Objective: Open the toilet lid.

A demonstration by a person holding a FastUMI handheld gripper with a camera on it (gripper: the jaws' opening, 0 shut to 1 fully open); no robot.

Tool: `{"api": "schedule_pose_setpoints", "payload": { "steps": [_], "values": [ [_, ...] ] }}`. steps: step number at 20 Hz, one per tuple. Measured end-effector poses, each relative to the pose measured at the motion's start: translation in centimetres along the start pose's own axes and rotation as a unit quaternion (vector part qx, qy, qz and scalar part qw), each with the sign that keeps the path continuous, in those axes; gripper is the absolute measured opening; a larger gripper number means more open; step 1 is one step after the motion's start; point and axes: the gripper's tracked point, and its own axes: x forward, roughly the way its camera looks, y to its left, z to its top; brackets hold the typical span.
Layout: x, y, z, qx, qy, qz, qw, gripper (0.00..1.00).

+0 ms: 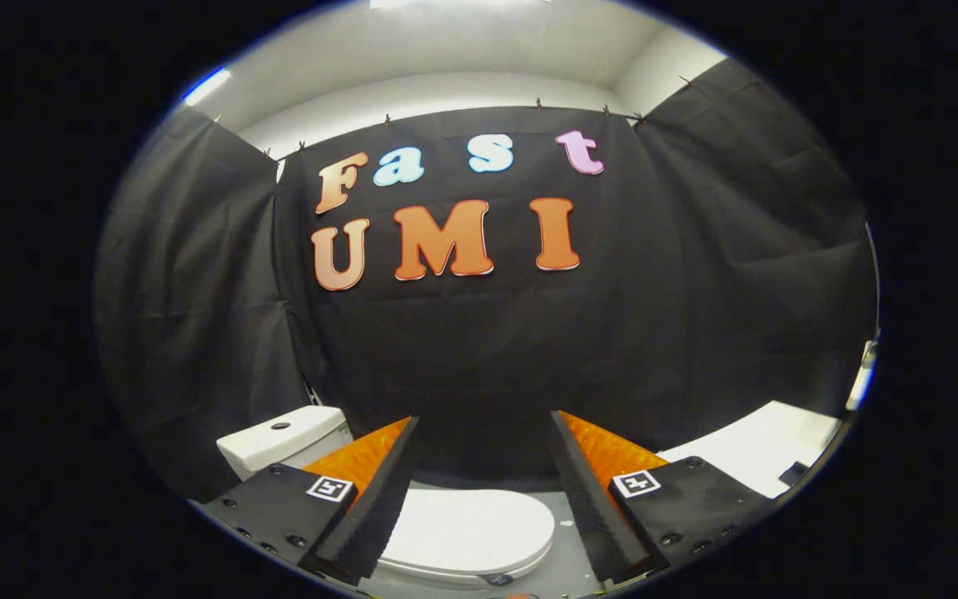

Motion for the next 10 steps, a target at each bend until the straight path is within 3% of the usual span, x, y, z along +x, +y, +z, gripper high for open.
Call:
{"api": "schedule_pose_setpoints", "payload": {
  "steps": [5,10],
  "values": [
    [2.1,-2.6,-10.3,0.052,0.073,-0.017,0.996,0.98],
    [2.9,-5.1,-20.0,0.138,0.144,-0.031,0.979,0.99]
  ]
}}
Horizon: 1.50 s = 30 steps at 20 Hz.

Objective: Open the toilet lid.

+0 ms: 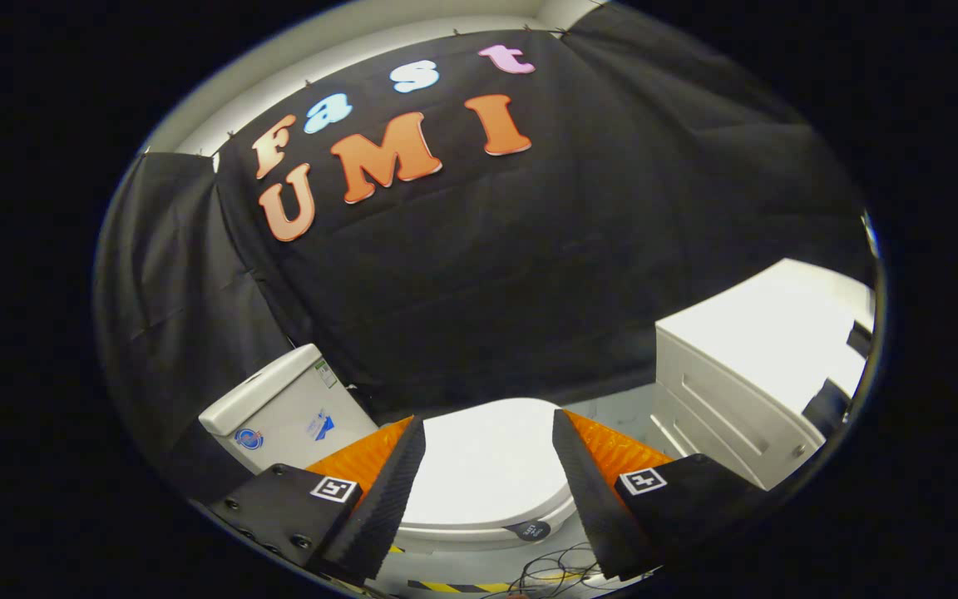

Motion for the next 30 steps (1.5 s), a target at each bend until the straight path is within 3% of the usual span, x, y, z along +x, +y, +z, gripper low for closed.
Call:
{"api": "schedule_pose_setpoints", "payload": {
  "steps": [4,10,18,22,30],
  "values": [
    [1.7,-3.5,-4.9,0.1,0.035,-0.003,0.994,0.99],
    [3.1,-6.3,-15.1,0.152,0.129,-0.018,0.98,0.99],
    [4.4,-8.3,-25.7,0.247,0.213,-0.021,0.945,0.99],
    [5.2,-8.6,-28.1,0.299,0.22,-0.011,0.929,0.99],
    [7.3,-8.9,-28.7,0.377,0.201,0.012,0.904,0.71]
  ]
}}
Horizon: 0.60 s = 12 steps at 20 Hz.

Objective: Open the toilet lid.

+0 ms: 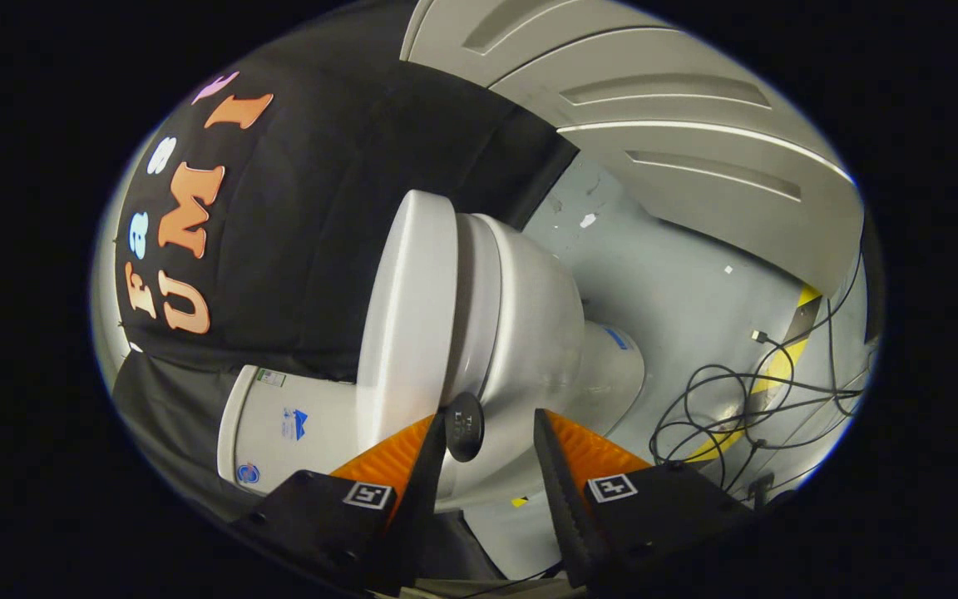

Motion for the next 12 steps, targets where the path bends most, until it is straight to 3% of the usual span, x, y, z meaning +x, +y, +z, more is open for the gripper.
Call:
{"api": "schedule_pose_setpoints", "payload": {
  "steps": [1,6,10,11,12],
  "values": [
    [0.2,0.3,-0.1,0.006,-0.003,0.007,1.0,0.71],
    [1.2,1.3,0.1,0.033,-0.003,0.029,0.999,0.48],
    [1.4,2.1,0.8,0.046,-0.022,0.036,0.998,0.16],
    [1.7,2.3,0.9,0.053,-0.023,0.04,0.998,0.16],
    [1.6,2.7,0.9,0.052,-0.026,0.035,0.998,0.09]
  ]
}}
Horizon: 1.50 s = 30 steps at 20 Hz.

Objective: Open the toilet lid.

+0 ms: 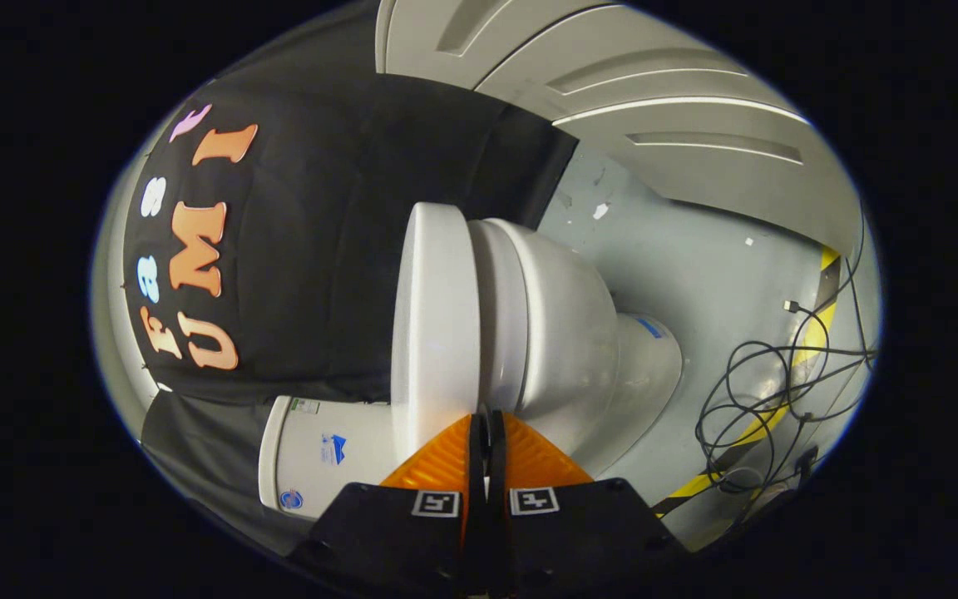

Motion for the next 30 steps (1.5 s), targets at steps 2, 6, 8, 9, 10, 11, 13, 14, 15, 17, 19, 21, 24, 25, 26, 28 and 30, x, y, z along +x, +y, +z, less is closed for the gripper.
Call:
{"api": "schedule_pose_setpoints", "payload": {
  "steps": [2,6,8,9,10,11,13,14,15,17,19,21,24,25,26,28,30],
  "values": [
    [-0.5,-0.1,-0.1,-0.02,-0.005,-0.013,1.0,0.09],
    [-1.1,1.2,-0.2,-0.025,-0.012,-0.03,0.999,0.08],
    [-1.4,2.3,-0.2,-0.04,-0.017,-0.035,0.998,0.08],
    [-1.8,3.0,-0.2,-0.055,-0.019,-0.04,0.998,0.08],
    [-2.2,4.0,-0.2,-0.071,-0.021,-0.043,0.996,0.08],
    [-2.5,5.3,0.0,-0.089,-0.026,-0.045,0.995,0.08],
    [-2.5,8.4,0.9,-0.123,-0.048,-0.043,0.99,0.08],
    [-2.9,9.8,0.4,-0.141,-0.049,-0.044,0.988,0.08],
    [-3.3,11.3,0.1,-0.157,-0.051,-0.043,0.985,0.08],
    [-3.8,14.4,-0.4,-0.178,-0.059,-0.034,0.982,0.08],
    [-4.4,16.7,-1.1,-0.193,-0.064,-0.03,0.979,0.08],
    [-4.5,18.2,-1.9,-0.214,-0.07,-0.039,0.974,0.08],
    [-4.7,20.0,-2.7,-0.23,-0.079,-0.052,0.969,0.08],
    [-4.8,20.6,-2.9,-0.233,-0.08,-0.052,0.968,0.08],
    [-4.9,21.1,-3.2,-0.236,-0.08,-0.052,0.967,0.08],
    [-4.8,22.0,-3.7,-0.249,-0.079,-0.057,0.964,0.08],
    [-4.9,22.7,-4.3,-0.267,-0.078,-0.072,0.958,0.08]
  ]
}}
